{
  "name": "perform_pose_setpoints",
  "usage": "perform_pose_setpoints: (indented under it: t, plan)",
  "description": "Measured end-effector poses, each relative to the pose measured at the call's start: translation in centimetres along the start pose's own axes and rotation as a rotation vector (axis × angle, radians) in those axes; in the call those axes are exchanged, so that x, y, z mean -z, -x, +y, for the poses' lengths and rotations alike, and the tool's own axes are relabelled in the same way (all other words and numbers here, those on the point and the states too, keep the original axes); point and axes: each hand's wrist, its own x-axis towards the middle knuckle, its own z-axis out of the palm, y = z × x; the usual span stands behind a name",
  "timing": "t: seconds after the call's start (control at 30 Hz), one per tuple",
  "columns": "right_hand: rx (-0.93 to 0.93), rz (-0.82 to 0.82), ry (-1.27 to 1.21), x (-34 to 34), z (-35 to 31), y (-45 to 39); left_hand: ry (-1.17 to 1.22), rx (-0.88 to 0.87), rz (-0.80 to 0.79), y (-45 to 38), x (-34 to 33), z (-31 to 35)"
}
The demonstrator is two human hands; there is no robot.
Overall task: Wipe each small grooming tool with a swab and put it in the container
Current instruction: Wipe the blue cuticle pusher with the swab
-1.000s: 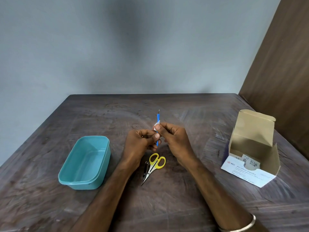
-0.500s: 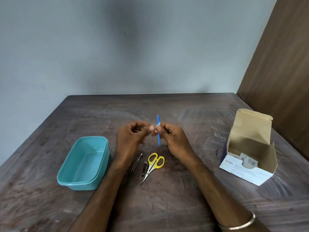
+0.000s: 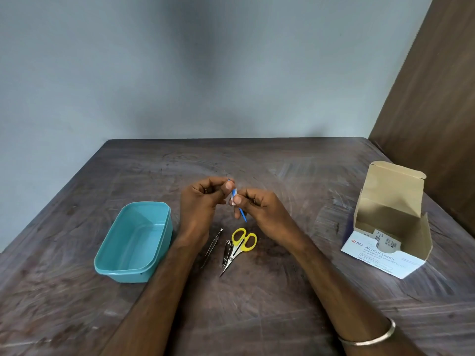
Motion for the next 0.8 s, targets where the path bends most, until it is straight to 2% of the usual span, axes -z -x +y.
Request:
perform_pose_setpoints:
  t: [0.27, 0.57, 0.8]
  plan:
    - [-0.011, 0.021, 0.116, 0.0, 0.0, 0.0, -0.023, -0.081, 0.120, 0.7, -0.5, 1.2]
    - [-0.028, 0.065, 0.219, 0.0, 0.0, 0.3, -0.003, -0.085, 0.287, 0.3, -0.1, 1.7]
    - [-0.062, 0.075, 0.105, 0.3, 0.0, 0.3, 0.018, -0.073, 0.282, 0.0, 0.2, 1.4]
